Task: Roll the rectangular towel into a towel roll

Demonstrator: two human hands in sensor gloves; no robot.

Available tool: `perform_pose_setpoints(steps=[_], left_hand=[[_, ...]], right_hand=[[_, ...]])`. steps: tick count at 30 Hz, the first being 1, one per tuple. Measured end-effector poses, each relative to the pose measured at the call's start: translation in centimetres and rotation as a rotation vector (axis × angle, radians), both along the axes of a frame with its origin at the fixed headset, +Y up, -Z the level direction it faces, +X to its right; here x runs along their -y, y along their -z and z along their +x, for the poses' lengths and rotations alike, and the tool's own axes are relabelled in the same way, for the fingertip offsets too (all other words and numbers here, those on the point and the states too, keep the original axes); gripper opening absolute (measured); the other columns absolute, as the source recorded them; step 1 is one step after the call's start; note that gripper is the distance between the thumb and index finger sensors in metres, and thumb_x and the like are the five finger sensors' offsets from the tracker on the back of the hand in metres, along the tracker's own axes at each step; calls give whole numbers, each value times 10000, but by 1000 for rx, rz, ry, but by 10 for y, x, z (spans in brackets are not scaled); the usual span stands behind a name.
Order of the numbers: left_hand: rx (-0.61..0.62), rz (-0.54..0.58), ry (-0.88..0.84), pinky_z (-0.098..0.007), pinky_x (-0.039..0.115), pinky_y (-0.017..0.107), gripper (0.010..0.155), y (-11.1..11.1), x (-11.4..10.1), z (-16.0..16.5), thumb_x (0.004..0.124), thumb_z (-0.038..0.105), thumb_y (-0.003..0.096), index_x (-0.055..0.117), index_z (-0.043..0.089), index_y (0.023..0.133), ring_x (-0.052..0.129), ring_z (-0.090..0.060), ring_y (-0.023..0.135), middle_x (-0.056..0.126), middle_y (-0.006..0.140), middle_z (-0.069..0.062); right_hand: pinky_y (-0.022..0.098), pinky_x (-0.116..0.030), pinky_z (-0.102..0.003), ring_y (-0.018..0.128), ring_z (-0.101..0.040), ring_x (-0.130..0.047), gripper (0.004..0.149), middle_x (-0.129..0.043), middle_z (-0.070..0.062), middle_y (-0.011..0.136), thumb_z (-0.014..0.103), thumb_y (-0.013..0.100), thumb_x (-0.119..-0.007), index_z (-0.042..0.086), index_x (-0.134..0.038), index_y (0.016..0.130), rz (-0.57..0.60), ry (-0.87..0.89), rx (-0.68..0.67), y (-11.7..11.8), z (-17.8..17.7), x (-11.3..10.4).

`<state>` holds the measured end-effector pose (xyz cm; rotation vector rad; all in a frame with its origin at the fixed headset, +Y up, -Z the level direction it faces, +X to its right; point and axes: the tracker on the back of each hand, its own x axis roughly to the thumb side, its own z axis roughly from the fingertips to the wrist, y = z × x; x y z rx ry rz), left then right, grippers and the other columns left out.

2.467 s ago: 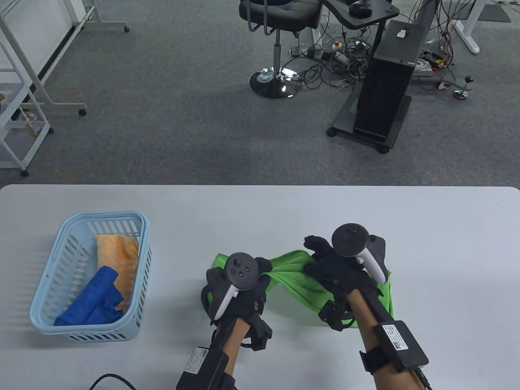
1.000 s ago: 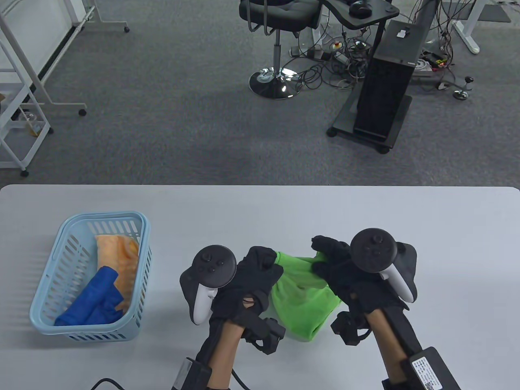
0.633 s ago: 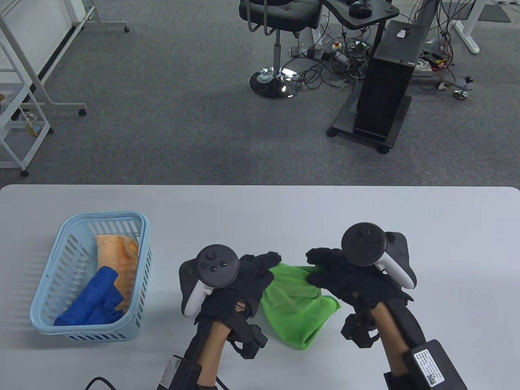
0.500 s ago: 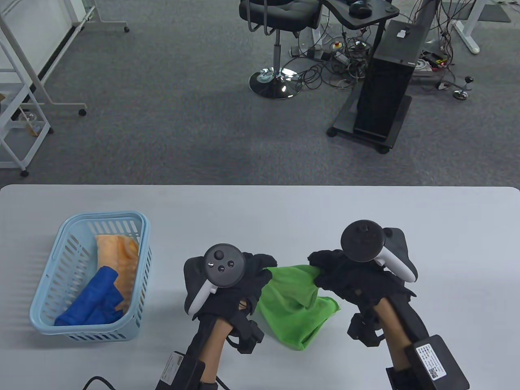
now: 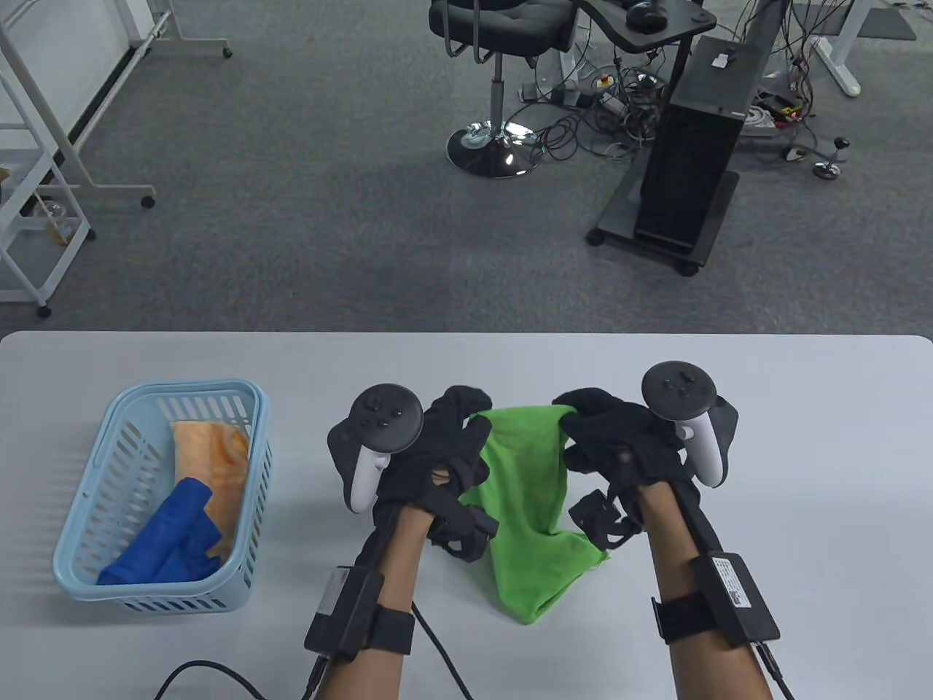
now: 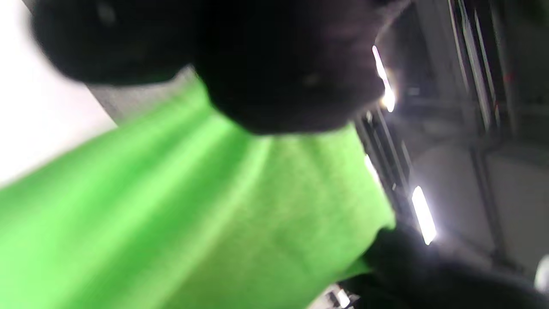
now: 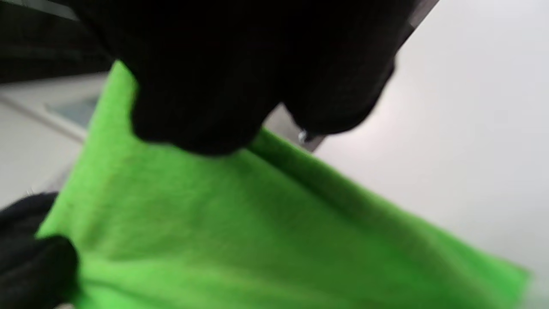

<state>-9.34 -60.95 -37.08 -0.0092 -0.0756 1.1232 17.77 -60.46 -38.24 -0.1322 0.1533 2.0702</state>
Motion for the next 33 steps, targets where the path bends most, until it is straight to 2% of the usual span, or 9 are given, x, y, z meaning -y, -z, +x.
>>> perform_pose_setpoints(steps=[3, 5, 8, 11, 14, 21, 24, 29, 33], left_hand=[[18, 78, -200, -312, 960, 135, 445, 16, -16, 3, 819, 233, 458, 803, 344, 888, 1150, -69, 231, 942, 885, -110], [33, 189, -223, -460, 901, 415, 444, 20, -34, 5, 814, 216, 457, 794, 343, 882, 1121, -223, 579, 925, 909, -93], [79, 391, -95, -487, 847, 523, 443, 10, -70, 6, 805, 223, 455, 771, 367, 873, 1094, -211, 665, 895, 940, -65], [156, 433, 42, -496, 813, 568, 446, -10, -73, 7, 807, 234, 456, 754, 375, 876, 1055, -208, 736, 847, 984, -57], [192, 375, 197, -501, 799, 581, 446, -32, -34, 6, 811, 244, 453, 746, 370, 875, 1041, -211, 755, 836, 990, -57], [379, -87, 646, -507, 853, 455, 471, -93, 138, 4, 841, 299, 442, 749, 341, 901, 1090, -247, 558, 854, 973, -99], [373, -153, 741, -470, 867, 403, 506, -103, 145, -1, 844, 342, 429, 743, 300, 924, 1054, -152, 392, 884, 883, -123], [249, -40, 757, -553, 771, 500, 526, -113, 102, 6, 810, 412, 440, 805, 278, 949, 976, -271, 585, 849, 906, -161], [371, -64, 896, -595, 655, 607, 688, -123, 127, 35, 790, 572, 395, 694, 337, 1035, 823, -343, 778, 704, 1022, -169]], right_hand=[[522, -849, -379, 569, -84, -1035, 483, -801, -86, 874, 336, 358, -799, 249, -813, 833, 129, 98, 24, 7, 2, -16], [567, -819, -388, 632, -83, -1017, 485, -778, -70, 896, 344, 356, -800, 264, -801, 835, 250, 119, 30, 7, 5, -34], [627, -752, -423, 713, -99, -978, 482, -754, -43, 925, 342, 345, -812, 280, -809, 823, 485, 46, 12, -7, 9, -70], [637, -738, -431, 729, -106, -969, 478, -752, -36, 929, 335, 342, -814, 280, -814, 817, 584, -95, -30, -25, 9, -72], [634, -734, -432, 720, -112, -974, 480, -756, -49, 923, 333, 339, -820, 268, -818, 814, 536, -244, -98, -46, 8, -32], [575, -767, -491, 655, -187, -999, 487, -817, -72, 873, 356, 321, -843, 240, -851, 794, 111, -542, -327, -93, -6, 136], [574, -759, -497, 648, -197, -983, 486, -820, -74, 866, 362, 319, -842, 243, -854, 790, 58, -618, -373, -106, -13, 158], [575, -755, -496, 642, -196, -980, 494, -820, -76, 865, 371, 317, -839, 241, -856, 793, 1, -638, -363, -110, -17, 154], [569, -758, -496, 634, -200, -983, 498, -825, -84, 859, 369, 316, -837, 233, -860, 795, -10, -624, -349, -112, -18, 154]])
